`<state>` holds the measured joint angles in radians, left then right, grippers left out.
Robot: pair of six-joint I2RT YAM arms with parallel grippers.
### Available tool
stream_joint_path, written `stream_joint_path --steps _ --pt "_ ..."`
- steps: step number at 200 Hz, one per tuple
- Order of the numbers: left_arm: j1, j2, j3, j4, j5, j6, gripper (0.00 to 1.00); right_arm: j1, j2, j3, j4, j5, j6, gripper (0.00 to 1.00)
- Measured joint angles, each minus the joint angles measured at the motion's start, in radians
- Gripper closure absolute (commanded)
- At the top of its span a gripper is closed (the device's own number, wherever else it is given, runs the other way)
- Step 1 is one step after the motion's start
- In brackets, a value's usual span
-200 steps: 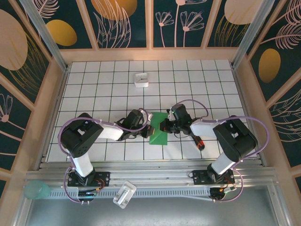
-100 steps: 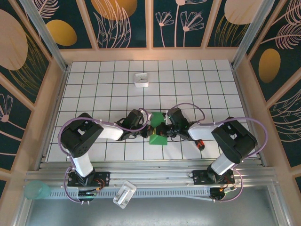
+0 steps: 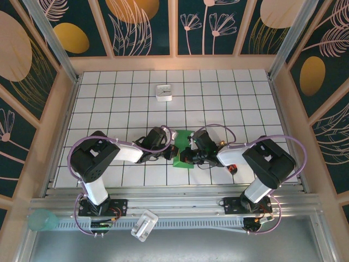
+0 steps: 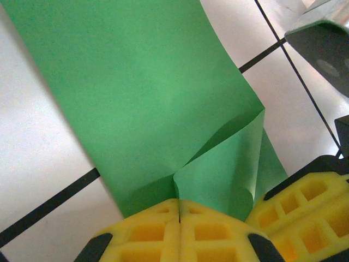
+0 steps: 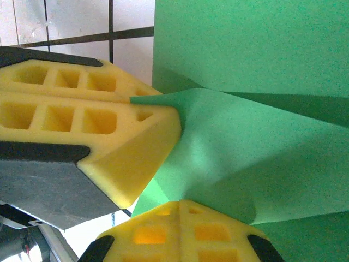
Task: Fold a paper plane with a square sheet of paper (pick it up from the middle)
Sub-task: Fold the triangle a second time at the center of the table.
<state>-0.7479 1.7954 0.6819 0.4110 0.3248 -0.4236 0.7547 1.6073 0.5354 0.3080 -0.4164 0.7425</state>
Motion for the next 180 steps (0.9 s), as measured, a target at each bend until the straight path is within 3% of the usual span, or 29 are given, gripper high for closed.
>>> stream_joint_path --steps 76,126,180 --pt "0.000 0.000 0.000 0.000 0.000 0.000 1.00 -0.002 -0.044 -0.016 -0.027 -0.042 -0.011 1.00" --pt "0.000 0.000 0.001 0.000 0.000 0.000 1.00 -0.100 -0.079 -0.029 0.011 -0.095 -0.003 1.00" --pt "0.000 0.000 0.002 -0.001 0.000 0.000 1.00 -0.107 0.021 0.017 0.034 -0.108 -0.004 1.00"
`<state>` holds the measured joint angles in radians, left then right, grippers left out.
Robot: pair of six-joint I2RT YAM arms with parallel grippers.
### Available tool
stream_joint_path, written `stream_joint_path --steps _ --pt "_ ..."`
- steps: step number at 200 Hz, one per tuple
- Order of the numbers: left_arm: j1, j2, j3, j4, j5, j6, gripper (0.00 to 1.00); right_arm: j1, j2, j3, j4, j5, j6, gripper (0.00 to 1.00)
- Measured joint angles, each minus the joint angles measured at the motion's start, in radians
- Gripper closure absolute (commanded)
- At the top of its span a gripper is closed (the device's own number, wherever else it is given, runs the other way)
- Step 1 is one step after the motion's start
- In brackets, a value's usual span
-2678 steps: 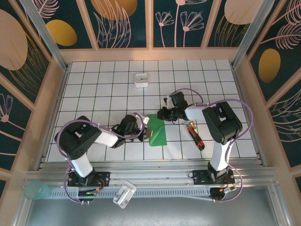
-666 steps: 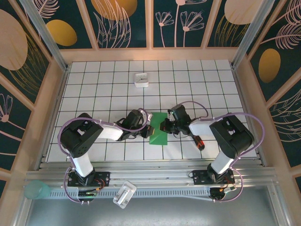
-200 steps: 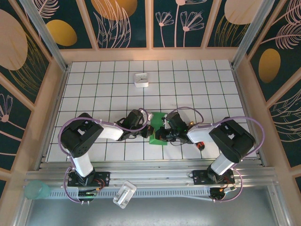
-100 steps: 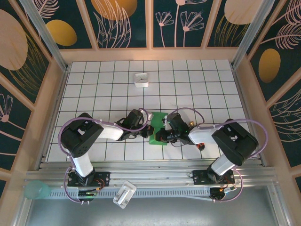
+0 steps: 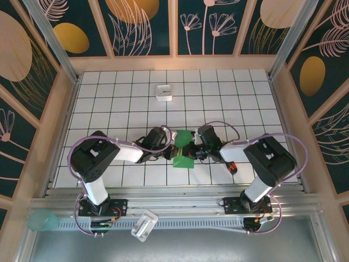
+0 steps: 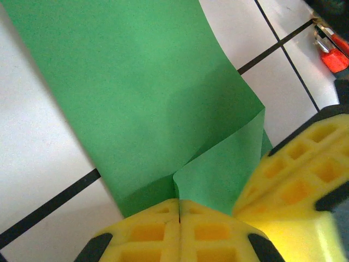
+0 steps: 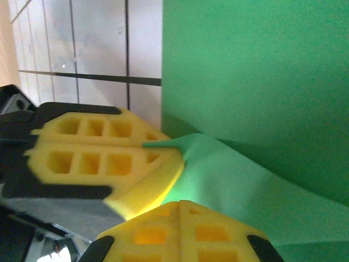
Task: Fold a paper plane with a square sheet of paper (pick it up from the middle)
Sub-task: Fold the triangle a second time at the center of the table.
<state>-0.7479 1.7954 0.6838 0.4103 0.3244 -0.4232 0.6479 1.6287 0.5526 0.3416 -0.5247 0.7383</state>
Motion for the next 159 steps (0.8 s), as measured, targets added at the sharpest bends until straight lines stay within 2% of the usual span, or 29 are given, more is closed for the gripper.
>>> stream_joint_path --steps 82,159 --pt "0.000 0.000 0.001 0.000 -0.004 0.000 1.00 -0.069 0.027 -0.013 0.011 -0.020 -0.007 1.00" --pt "-0.002 0.001 0.003 0.000 -0.010 0.003 1.00 -0.172 -0.045 -0.036 -0.074 0.011 -0.025 1.00"
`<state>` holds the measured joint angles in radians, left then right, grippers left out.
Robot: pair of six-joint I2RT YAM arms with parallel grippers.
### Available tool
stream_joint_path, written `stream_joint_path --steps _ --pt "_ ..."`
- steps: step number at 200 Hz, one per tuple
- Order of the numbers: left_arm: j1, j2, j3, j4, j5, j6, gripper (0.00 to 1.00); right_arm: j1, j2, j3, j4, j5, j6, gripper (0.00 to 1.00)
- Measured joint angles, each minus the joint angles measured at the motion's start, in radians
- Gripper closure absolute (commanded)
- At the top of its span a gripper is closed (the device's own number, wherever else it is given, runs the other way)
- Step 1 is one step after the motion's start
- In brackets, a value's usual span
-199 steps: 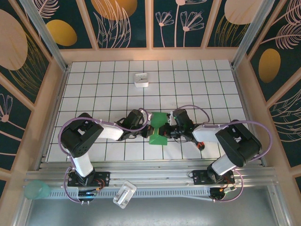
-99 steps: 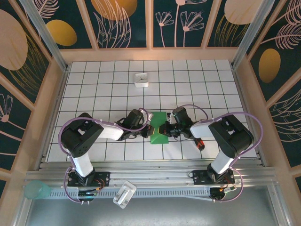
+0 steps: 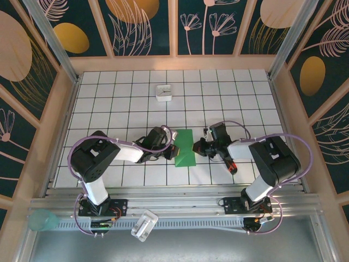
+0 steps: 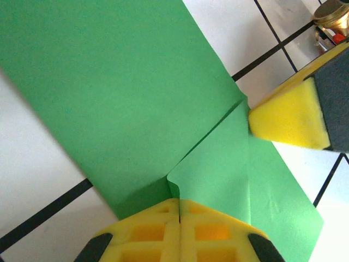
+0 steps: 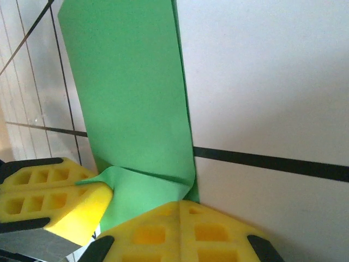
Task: Fold a paper plane with a square sheet of paper (pick it up from the middle)
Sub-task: Fold the triangle a second time at the center of the table.
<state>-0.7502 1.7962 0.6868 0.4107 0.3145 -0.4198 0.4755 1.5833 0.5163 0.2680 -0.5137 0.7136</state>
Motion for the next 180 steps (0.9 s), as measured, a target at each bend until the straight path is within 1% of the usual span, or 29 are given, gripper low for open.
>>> stream_joint_path --steps 16,37,76,119,168,180 --pt "-0.001 0.000 0.000 0.000 -0.002 0.000 1.00 0.008 -0.027 0.000 -0.018 0.018 -0.008 1.00" --pt "-0.001 0.000 0.000 0.000 -0.002 0.000 1.00 0.045 -0.061 0.006 -0.025 0.032 -0.020 1.00" --pt "-0.002 0.000 0.000 0.000 -0.004 0.000 1.00 0.108 -0.027 0.061 -0.021 0.042 -0.031 1.00" --pt "-0.002 0.003 0.001 0.000 -0.005 0.000 1.00 0.101 0.084 0.095 -0.007 0.043 -0.054 1.00" --pt "-0.002 0.000 0.006 -0.006 -0.005 0.000 1.00 0.086 0.095 0.087 0.026 0.023 -0.061 1.00" --pt "-0.002 -0.003 0.009 -0.012 -0.007 -0.001 0.92 0.083 0.095 0.075 0.048 0.018 -0.060 1.00"
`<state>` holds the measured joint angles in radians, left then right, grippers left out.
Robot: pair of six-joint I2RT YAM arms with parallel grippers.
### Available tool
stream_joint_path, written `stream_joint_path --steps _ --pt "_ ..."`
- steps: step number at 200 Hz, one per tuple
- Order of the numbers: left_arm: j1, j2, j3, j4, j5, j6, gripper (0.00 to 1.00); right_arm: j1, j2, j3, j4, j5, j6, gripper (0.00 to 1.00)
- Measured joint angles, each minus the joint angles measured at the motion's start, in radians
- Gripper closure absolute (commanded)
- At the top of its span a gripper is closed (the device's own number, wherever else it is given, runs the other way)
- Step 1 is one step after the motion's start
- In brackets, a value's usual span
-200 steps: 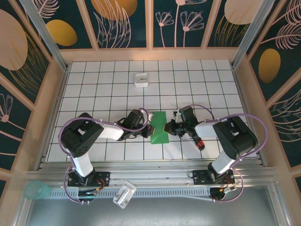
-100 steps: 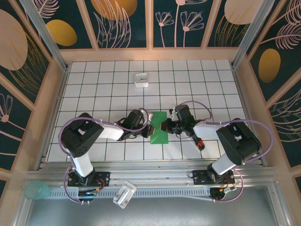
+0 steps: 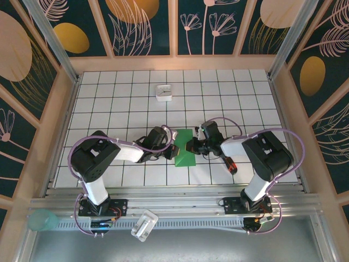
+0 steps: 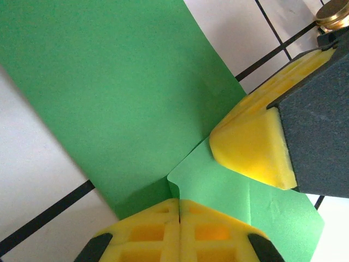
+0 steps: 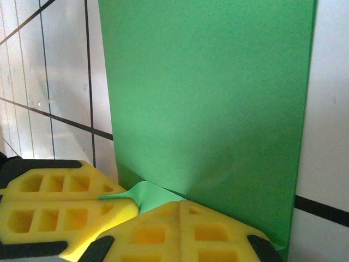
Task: Fold a paper plane with a square sheet of paper (pick it up from the middle)
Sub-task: Fold the triangle a second time at the center of the table.
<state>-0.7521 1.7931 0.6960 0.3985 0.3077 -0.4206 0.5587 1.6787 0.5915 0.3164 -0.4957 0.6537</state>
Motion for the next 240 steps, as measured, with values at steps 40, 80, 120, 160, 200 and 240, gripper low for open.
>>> stream_joint_path --steps 40,80,120,160,200,240 --pt "-0.008 -0.021 0.013 -0.030 -0.018 -0.021 0.65 -0.002 -0.004 -0.038 0.072 -0.003 0.007 1.00" --pt "0.011 -0.128 -0.011 -0.109 -0.114 -0.065 0.51 -0.002 -0.005 -0.050 0.097 -0.003 0.007 1.00" --pt "0.005 -0.257 -0.079 -0.080 -0.062 -0.154 0.78 -0.002 -0.004 -0.050 0.098 -0.003 0.007 1.00" --pt "-0.063 -0.200 -0.088 -0.035 0.065 -0.206 0.97 -0.002 -0.002 -0.049 0.100 -0.004 0.007 1.00" --pt "-0.083 -0.095 -0.042 -0.037 0.113 -0.203 0.99 -0.002 -0.002 -0.049 0.100 -0.005 0.007 1.00" --pt "-0.083 -0.044 0.007 -0.067 0.100 -0.163 0.99 -0.002 -0.002 -0.049 0.099 -0.005 0.007 1.00"
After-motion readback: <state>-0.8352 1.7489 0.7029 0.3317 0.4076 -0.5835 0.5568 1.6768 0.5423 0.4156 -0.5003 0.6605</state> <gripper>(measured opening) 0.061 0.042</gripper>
